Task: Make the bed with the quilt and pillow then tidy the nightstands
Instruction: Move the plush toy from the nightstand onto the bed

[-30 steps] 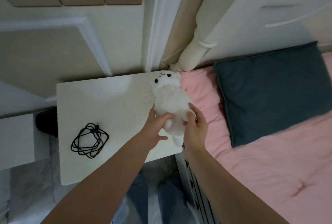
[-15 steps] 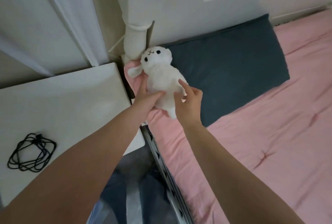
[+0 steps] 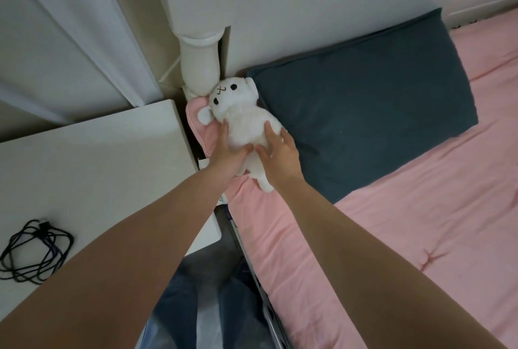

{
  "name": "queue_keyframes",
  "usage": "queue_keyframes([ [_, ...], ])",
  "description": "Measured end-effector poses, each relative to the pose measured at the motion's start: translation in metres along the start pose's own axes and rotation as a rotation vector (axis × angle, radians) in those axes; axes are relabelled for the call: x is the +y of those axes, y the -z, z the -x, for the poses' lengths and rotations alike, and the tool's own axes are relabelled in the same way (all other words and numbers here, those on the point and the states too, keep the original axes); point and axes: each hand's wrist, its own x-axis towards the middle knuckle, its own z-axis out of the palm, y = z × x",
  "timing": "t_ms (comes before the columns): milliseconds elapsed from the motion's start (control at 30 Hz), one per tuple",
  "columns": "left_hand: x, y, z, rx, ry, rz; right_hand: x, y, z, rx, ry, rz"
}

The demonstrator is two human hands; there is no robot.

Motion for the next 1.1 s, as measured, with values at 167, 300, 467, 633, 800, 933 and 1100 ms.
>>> queue_keyframes([
  [167,0.0,-0.003,-0.008,0.003,-0.017,-0.105,0.001,0.014,-0.012,-0.048,0.016,0.049],
  [300,-0.008,0.011,0.007,0.008,-0.108,-0.185,-0.002,0.02,0.004,-0.02,0.045,0.013],
  [467,-0.007,0.018,0.023,0.004,-0.122,-0.173,-0.003,0.027,0.03,0.157,0.222,-0.063],
  [633,0.005,0.02,0.033,0.016,-0.187,-0.292,-0.012,0.031,0.042,0.192,0.319,-0.086],
  [800,0.0,0.032,0.048,0.045,-0.22,-0.307,-0.018,0.024,0.058,0.295,0.405,-0.108],
  [933,-0.005,0.05,0.068,0.064,-0.201,-0.223,-0.022,0.012,0.065,0.235,0.476,-0.113],
  [1100,-0.013,0.08,0.084,0.191,-0.022,-0.107,-0.032,0.01,0.073,0.178,0.513,-0.031],
])
